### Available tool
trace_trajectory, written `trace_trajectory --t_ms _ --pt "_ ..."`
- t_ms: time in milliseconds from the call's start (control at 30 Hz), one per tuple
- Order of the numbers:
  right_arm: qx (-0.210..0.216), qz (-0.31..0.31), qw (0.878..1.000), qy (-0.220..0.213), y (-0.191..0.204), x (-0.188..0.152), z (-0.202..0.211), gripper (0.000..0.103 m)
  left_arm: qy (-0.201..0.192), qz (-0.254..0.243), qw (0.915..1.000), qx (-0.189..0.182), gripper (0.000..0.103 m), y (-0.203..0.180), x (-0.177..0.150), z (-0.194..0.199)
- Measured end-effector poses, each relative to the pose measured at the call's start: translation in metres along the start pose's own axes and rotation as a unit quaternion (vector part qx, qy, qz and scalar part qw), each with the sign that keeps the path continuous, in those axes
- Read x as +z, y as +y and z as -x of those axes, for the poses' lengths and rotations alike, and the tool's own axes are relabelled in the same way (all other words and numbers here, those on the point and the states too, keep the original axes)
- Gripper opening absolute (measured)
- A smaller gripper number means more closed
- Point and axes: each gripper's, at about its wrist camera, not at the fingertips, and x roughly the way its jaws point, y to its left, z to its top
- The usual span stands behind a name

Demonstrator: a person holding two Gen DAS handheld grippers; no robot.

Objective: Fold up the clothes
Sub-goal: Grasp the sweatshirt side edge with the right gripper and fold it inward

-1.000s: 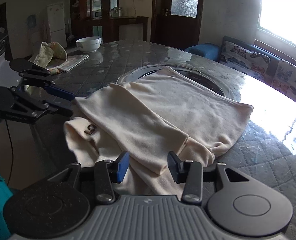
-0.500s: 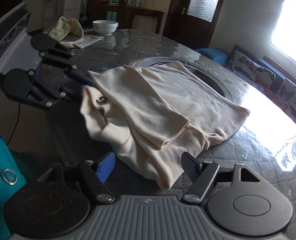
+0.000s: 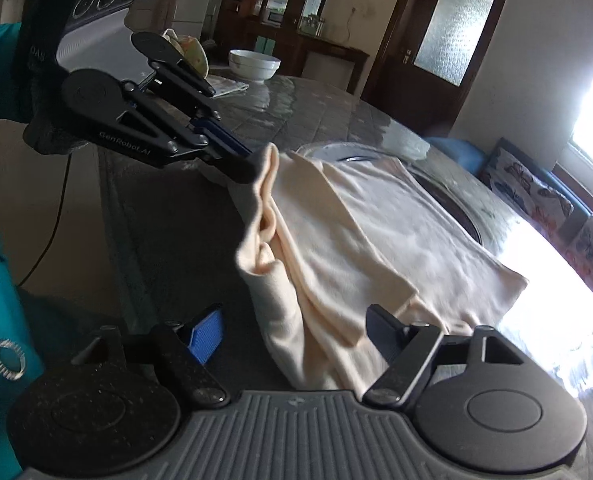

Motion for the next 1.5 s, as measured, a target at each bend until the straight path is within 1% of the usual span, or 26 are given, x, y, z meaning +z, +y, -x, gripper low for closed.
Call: trace_trajectory --t_ms 67,100,167,200,233,267,300,367,433,467,567,600,633,667,800,900,1000,1067,1100,1133,1200,1367,1500 --pt "-0.001 -0.001 1.000 -0.004 -0.002 0.002 -0.007 0.065 -0.002 0.011 0.9999 -0.003 0.009 0.004 0.003 -0.002" --pt "-0.001 -0.002 1.000 -0.005 -0.003 0.003 -0.011 0.063 -0.002 0.016 0.9999 -0.005 0.009 0.006 0.004 -0.003" --pt "-0.007 -0.007 1.000 0.002 -0.006 0.004 -0.017 0.051 0.000 0.019 0.9998 -0.008 0.009 0.008 0.004 -0.004" --pt "-0.004 -0.014 1.000 0.005 -0.009 0.004 -0.018 0.047 0.001 0.021 0.9997 -0.010 0.009 0.009 0.004 -0.005" --pt "0.000 -0.021 1.000 0.008 -0.011 0.004 -0.019 0.037 0.001 0.023 0.9997 -0.012 0.009 0.010 0.004 -0.004" --pt "0.004 -0.029 1.000 0.011 -0.014 0.004 -0.021 0.030 0.002 0.024 0.9996 -0.012 0.010 0.010 0.003 -0.004" --pt "0.012 -0.045 0.999 0.016 -0.019 0.006 -0.022 0.028 0.003 0.023 0.9996 -0.014 0.010 0.010 0.001 -0.002" --pt "0.020 -0.066 0.998 0.014 -0.026 0.008 -0.020 0.016 0.006 0.016 0.9997 -0.017 0.013 0.010 -0.003 0.001" --pt "0.032 -0.089 0.995 0.013 -0.034 0.011 -0.019 0.014 0.010 0.008 0.9998 -0.018 0.014 0.008 -0.009 0.004" --pt "0.035 -0.098 0.995 0.012 -0.038 0.013 -0.018 0.013 0.011 0.004 0.9998 -0.017 0.017 0.006 -0.011 0.005" --pt "0.042 -0.118 0.992 0.009 -0.048 0.016 -0.017 0.012 0.009 -0.016 0.9998 -0.010 0.021 0.001 -0.017 0.010" --pt "0.043 -0.124 0.991 0.007 -0.051 0.017 -0.016 0.012 0.012 -0.024 0.9996 -0.007 0.023 0.000 -0.019 0.010" --pt "0.043 -0.128 0.991 0.006 -0.053 0.018 -0.015 0.012 0.014 -0.033 0.9994 -0.003 0.030 -0.002 -0.022 0.011" --pt "0.043 -0.131 0.990 0.004 -0.055 0.018 -0.014 0.012 0.017 -0.041 0.9990 0.002 0.033 -0.003 -0.024 0.010" --pt "0.042 -0.141 0.989 -0.001 -0.060 0.021 -0.011 0.012 0.024 -0.071 0.9969 0.022 0.033 -0.004 -0.030 0.004" --pt "0.040 -0.139 0.989 -0.003 -0.060 0.020 -0.010 0.012 0.025 -0.106 0.9935 0.035 0.033 -0.006 -0.033 0.001" --pt "0.040 -0.141 0.989 -0.004 -0.058 0.018 -0.011 0.011 0.027 -0.134 0.9897 0.043 0.032 -0.008 -0.036 -0.002" --pt "0.040 -0.143 0.989 -0.005 -0.057 0.017 -0.010 0.011 0.028 -0.139 0.9890 0.043 0.021 -0.007 -0.036 -0.002" --pt "0.039 -0.143 0.989 -0.006 -0.056 0.017 -0.010 0.011 0.028 -0.141 0.9886 0.043 0.018 -0.007 -0.036 -0.002" --pt "0.040 -0.144 0.989 -0.009 -0.055 0.016 -0.010 0.010 0.028 -0.143 0.9883 0.043 0.012 -0.007 -0.036 -0.002" --pt "0.038 -0.142 0.989 -0.013 -0.053 0.016 -0.008 0.010 0.026 -0.146 0.9879 0.043 0.008 -0.008 -0.036 -0.001" --pt "0.036 -0.141 0.989 -0.026 -0.051 0.016 0.004 0.009 0.016 -0.130 0.9910 0.029 0.006 -0.007 -0.028 0.012" --pt "0.043 -0.143 0.988 -0.031 -0.048 0.013 0.023 0.009 0.005 -0.112 0.9936 0.013 0.005 -0.010 -0.019 0.031"
